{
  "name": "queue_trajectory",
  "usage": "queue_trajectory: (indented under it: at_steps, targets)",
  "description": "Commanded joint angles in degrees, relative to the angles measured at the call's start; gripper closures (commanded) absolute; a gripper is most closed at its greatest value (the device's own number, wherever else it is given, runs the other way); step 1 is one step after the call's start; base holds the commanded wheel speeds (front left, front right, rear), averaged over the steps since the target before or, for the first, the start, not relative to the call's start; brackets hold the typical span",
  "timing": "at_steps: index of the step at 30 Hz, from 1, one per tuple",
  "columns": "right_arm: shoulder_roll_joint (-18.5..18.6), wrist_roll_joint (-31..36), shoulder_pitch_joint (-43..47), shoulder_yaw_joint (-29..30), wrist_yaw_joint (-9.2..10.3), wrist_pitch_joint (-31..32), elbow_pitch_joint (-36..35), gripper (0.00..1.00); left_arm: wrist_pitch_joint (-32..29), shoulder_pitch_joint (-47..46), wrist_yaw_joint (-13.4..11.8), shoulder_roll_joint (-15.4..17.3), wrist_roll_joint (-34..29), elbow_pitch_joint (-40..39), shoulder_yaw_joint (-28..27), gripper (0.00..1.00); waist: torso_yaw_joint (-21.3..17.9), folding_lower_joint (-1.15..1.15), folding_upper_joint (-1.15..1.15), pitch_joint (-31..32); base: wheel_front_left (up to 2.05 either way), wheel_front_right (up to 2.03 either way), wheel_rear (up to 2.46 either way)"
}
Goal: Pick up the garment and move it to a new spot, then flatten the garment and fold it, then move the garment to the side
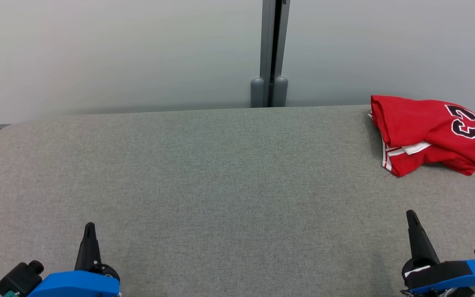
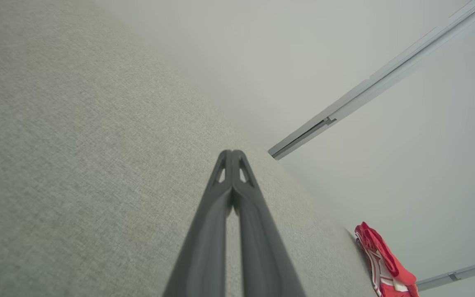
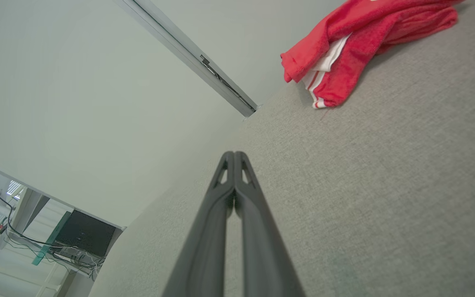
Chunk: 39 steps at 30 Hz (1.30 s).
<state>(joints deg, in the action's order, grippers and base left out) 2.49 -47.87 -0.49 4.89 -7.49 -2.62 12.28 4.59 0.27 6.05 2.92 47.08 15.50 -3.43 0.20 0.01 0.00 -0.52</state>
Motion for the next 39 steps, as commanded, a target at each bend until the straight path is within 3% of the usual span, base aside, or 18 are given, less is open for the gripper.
queue_trajectory:
  at_steps: [1,39]
  targets:
    - [0.36,-1.74,-1.45,0.29,0.00,0.28,-0.43,1.00,-0.46,-1.73,0.27,0.08,1.67,-0.84,-0.53,1.00,0.00,0.00,0.00,0.01,0.00,0.00,0.00]
    - [0.49,-25.57,-4.11,1.07,-0.01,5.26,0.75,1.00,-6.46,-4.69,1.07,0.01,25.91,-1.27,-2.09,1.00,-0.10,0.00,0.00,0.16,0.00,0.00,0.00]
